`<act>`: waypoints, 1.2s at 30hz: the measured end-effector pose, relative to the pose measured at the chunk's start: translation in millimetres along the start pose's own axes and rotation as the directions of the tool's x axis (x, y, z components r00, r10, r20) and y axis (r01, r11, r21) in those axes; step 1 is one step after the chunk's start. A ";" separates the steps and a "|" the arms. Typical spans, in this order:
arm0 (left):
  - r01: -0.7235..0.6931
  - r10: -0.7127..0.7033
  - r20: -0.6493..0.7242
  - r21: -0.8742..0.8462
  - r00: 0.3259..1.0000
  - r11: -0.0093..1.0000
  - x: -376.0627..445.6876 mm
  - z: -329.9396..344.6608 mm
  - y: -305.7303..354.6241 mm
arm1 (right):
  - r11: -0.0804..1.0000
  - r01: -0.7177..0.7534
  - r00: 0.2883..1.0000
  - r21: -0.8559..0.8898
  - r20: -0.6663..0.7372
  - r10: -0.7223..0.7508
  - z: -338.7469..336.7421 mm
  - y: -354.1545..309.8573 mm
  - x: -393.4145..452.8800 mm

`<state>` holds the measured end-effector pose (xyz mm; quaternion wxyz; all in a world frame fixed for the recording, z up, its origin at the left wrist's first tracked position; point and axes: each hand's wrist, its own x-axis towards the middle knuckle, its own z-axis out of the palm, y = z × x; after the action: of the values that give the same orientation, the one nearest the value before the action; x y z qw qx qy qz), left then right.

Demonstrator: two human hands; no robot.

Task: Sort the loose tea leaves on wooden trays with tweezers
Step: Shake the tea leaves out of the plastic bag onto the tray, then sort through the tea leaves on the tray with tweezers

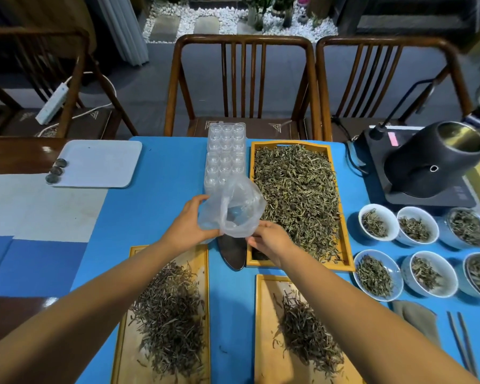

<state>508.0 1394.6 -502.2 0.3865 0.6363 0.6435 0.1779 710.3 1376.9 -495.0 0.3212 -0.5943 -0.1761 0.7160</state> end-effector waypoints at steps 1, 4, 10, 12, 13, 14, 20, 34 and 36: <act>0.008 -0.008 -0.002 0.008 1.000 1.000 -2.5 0.6 0.2 | 1.000 -0.001 1.000 0.007 0.007 0.001 -3.4 -0.2 -2.6; 0.016 -0.016 -0.020 0.031 1.000 0.999 -12.2 5.4 2.7 | 1.000 0.014 1.000 -0.025 -0.005 -0.014 -12.9 -1.2 -11.0; 0.039 -0.035 -0.058 0.073 0.998 0.997 -38.9 23.9 16.4 | 0.996 0.030 0.997 -0.089 -0.067 -0.036 -43.3 2.0 -34.2; 0.031 -0.026 -0.080 0.065 0.996 0.997 -49.1 32.9 22.0 | 0.996 0.028 0.996 -0.091 -0.080 -0.035 -57.9 4.9 -43.3; 0.028 -0.023 -0.093 0.055 0.995 0.998 -54.0 38.0 25.1 | 0.996 0.028 0.995 -0.088 -0.089 -0.035 -65.7 6.7 -47.6; 0.026 -0.021 -0.108 0.051 0.994 0.998 -58.8 43.5 28.5 | 0.996 0.030 0.995 -0.083 -0.096 -0.038 -73.3 8.5 -51.7; -0.005 0.019 -0.147 0.097 0.989 0.995 -83.4 80.6 53.7 | 0.989 0.039 0.990 -0.146 -0.127 -0.057 -122.0 18.9 -85.1; -0.123 0.125 -0.018 0.076 0.992 0.989 -127.1 175.3 114.8 | 0.987 0.117 0.936 -0.114 -0.319 -0.148 -260.6 48.2 -145.9; -0.090 0.093 -0.023 0.098 0.995 0.991 -131.6 183.6 113.8 | 0.986 0.122 0.920 -0.114 -0.358 -0.156 -281.9 53.1 -151.5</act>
<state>704.1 1234.9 -501.6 0.3375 0.6806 0.6269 0.1727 982.0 1200.1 -482.2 0.3714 -0.7171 -0.1869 0.5594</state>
